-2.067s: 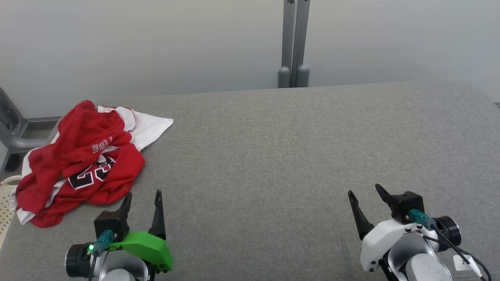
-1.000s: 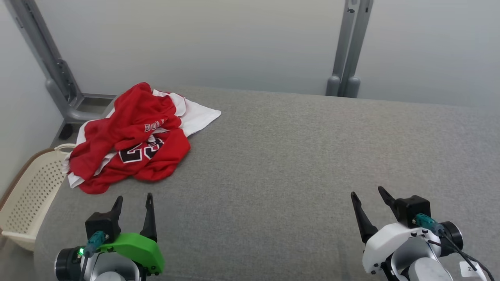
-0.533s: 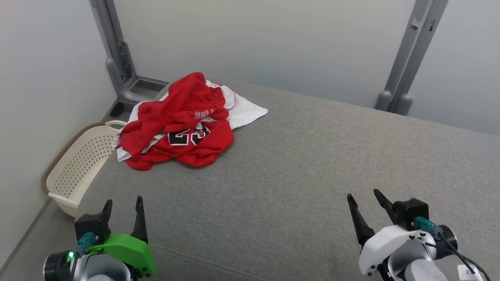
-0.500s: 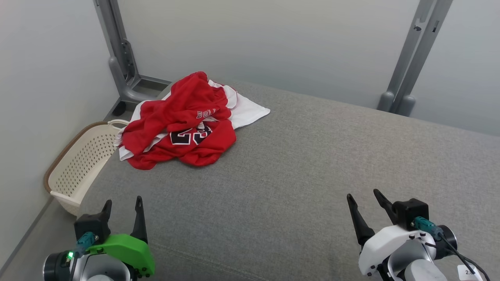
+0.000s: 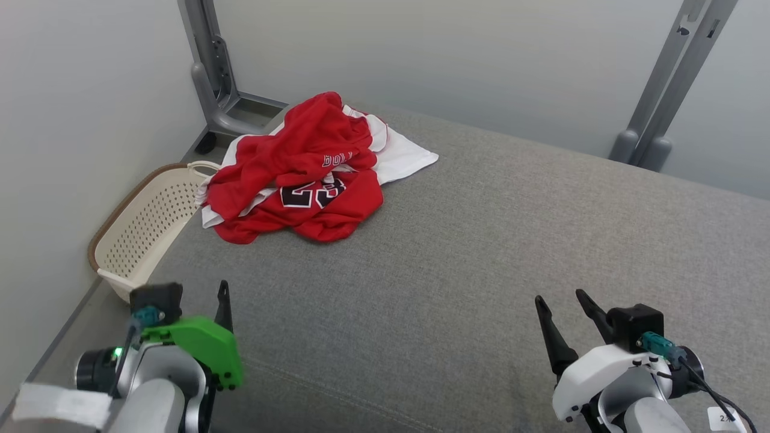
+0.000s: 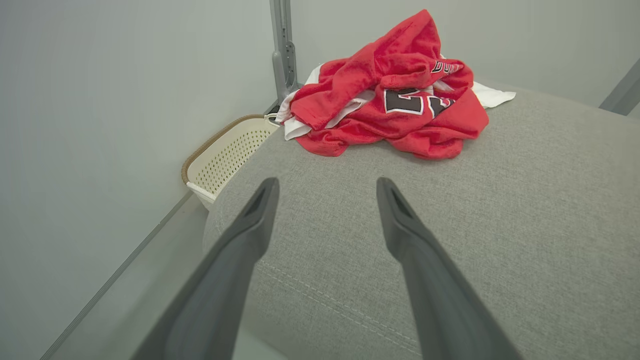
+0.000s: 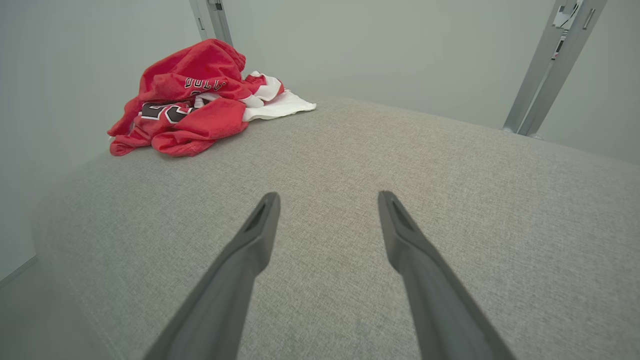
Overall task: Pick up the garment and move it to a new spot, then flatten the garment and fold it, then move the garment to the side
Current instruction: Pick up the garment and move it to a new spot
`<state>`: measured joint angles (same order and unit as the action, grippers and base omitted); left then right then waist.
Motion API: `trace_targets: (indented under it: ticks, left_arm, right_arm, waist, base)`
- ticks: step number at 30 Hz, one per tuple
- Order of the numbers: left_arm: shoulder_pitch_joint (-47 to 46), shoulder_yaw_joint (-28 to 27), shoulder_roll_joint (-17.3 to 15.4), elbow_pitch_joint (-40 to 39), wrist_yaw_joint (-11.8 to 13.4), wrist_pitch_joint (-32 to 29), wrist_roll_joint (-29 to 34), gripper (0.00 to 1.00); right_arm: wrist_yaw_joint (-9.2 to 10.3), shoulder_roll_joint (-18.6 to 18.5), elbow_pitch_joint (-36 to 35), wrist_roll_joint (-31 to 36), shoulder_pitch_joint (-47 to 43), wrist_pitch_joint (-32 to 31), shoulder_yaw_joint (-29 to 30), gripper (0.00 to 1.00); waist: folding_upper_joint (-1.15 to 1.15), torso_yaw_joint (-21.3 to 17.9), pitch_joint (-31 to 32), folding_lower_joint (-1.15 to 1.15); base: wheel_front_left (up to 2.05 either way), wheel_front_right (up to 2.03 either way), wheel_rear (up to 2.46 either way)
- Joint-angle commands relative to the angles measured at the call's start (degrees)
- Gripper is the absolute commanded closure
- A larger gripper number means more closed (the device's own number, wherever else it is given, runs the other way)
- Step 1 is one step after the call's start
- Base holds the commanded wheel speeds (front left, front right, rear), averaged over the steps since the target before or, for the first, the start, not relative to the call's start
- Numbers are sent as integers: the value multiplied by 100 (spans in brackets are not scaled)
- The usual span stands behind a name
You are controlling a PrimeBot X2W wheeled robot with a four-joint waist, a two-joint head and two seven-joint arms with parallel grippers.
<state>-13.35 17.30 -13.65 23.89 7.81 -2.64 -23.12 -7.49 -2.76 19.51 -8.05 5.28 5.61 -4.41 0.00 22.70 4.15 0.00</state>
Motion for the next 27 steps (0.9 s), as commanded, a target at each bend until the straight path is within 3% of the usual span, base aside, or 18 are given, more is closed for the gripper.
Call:
trace_targets:
  ticks: [1,14,19,27]
  left_arm:
    - [-338,26,8,131,-53,-197,-54,0]
    - [-2942,231,229,1402,-475,-1269,-94,0]
    - [-3564,173,314,1814,-431,-1618,-206,0]
    - [-4529,262,51,2507,-207,-2373,-30,0]
  right_arm:
    - [0,-23,-69,23,-13,-31,16,0]
    - [1,-23,-1309,661,79,-744,-41,0]
    - [1,-22,-1877,850,123,-1009,-170,0]
    - [1,-22,-2534,1108,175,-1361,-275,0]
  waist:
    - [0,-21,-104,0]
    - [0,-616,-1328,0]
    - [0,-831,-1776,0]
    - [0,-1178,-2451,0]
  base:
    - [0,0,0]
    - [0,0,0]
    - [0,0,0]
    - [0,0,0]
